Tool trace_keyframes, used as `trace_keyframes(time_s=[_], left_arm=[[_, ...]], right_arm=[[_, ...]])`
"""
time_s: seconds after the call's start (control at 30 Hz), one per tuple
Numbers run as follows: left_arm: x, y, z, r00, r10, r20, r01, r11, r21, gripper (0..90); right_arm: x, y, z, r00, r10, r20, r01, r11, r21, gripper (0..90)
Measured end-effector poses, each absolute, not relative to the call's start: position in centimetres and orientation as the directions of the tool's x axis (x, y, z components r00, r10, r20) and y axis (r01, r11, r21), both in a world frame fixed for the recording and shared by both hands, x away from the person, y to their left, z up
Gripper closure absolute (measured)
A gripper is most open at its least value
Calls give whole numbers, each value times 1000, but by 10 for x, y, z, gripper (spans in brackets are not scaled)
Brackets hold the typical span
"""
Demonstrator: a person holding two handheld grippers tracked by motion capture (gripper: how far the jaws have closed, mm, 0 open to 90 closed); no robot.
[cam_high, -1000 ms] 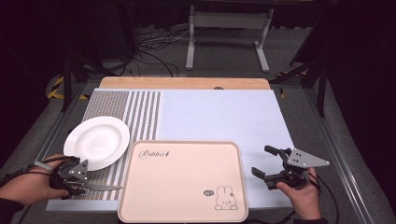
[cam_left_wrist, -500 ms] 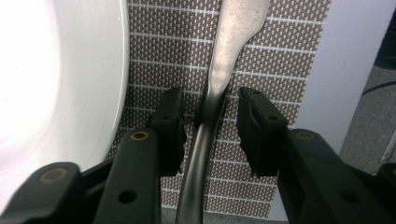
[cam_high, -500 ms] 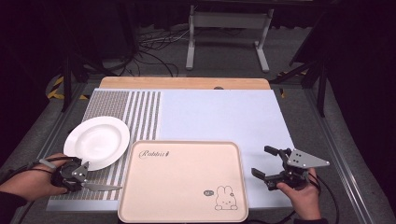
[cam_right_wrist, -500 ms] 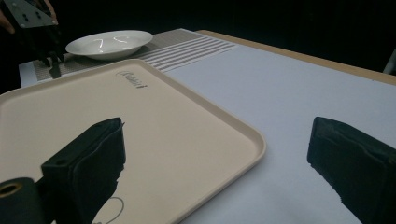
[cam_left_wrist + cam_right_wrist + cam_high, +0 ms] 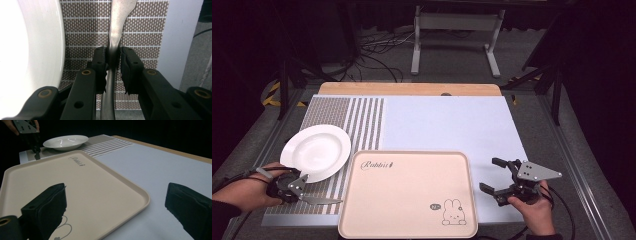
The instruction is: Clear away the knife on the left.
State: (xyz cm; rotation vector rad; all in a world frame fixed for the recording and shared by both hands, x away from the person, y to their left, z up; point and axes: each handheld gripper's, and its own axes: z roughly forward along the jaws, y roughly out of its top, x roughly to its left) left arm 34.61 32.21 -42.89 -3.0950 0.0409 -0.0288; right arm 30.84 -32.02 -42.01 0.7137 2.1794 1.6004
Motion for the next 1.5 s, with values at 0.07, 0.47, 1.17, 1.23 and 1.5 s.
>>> trace_keyframes(time_s=[0.07, 0.47, 1.17, 1.23, 1.5], left_arm=[[347, 322, -429, 1000, -28, 12, -28, -998, -51, 780], [346, 319, -430, 996, -83, 11, -82, -994, -71, 796], [340, 322, -402, 995, 77, 69, 75, -997, 31, 800], [341, 322, -397, 990, 123, 68, 117, -990, 79, 801], [345, 313, -380, 951, 310, 0, 305, -934, 184, 801]], right_arm=[[308, -320, -420, -815, 579, 17, 192, 242, 951, 46], [308, -319, -421, -819, 574, 19, 192, 242, 951, 46], [307, -319, -419, -822, 569, 23, 187, 232, 955, 46], [307, -319, -419, -821, 571, 22, 187, 232, 954, 46], [307, -320, -419, -819, 573, 25, 188, 227, 956, 46]])
